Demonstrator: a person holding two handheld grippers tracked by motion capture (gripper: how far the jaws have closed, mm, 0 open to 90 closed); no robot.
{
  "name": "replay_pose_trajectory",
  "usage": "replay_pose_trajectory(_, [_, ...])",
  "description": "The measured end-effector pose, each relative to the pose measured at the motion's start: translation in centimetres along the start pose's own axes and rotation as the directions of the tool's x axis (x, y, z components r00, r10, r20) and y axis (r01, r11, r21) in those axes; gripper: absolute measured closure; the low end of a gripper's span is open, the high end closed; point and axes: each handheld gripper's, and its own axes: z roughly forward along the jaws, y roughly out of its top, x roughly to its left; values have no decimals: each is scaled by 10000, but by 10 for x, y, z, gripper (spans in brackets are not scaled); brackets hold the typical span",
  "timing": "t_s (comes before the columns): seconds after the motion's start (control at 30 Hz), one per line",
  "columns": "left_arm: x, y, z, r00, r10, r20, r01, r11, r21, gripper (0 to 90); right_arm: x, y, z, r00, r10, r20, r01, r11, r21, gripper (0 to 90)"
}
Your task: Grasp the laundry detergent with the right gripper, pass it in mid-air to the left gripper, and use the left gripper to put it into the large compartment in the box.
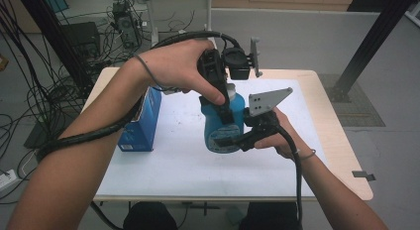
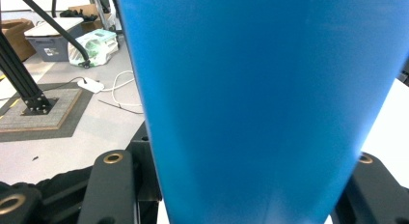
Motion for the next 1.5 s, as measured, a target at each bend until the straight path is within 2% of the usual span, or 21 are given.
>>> replay_pose_trajectory(0.47, [0,1,-1,10000,-68,-24,68,9999,-128,367,-2,0,-1,10000,-19,-33,19,10000,-81,423])
replay_pose_trajectory(1.17, [0,-1,0,10000,-89,9,89,9999,54,367,-1,0,2,10000,-56,-81,56,10000,-24,422])
replay_pose_trajectory(1.5, [1,-1,-1,9998,-192,24,192,9998,-90,367,-2,0,1,9999,12,-136,-13,9999,-100,423])
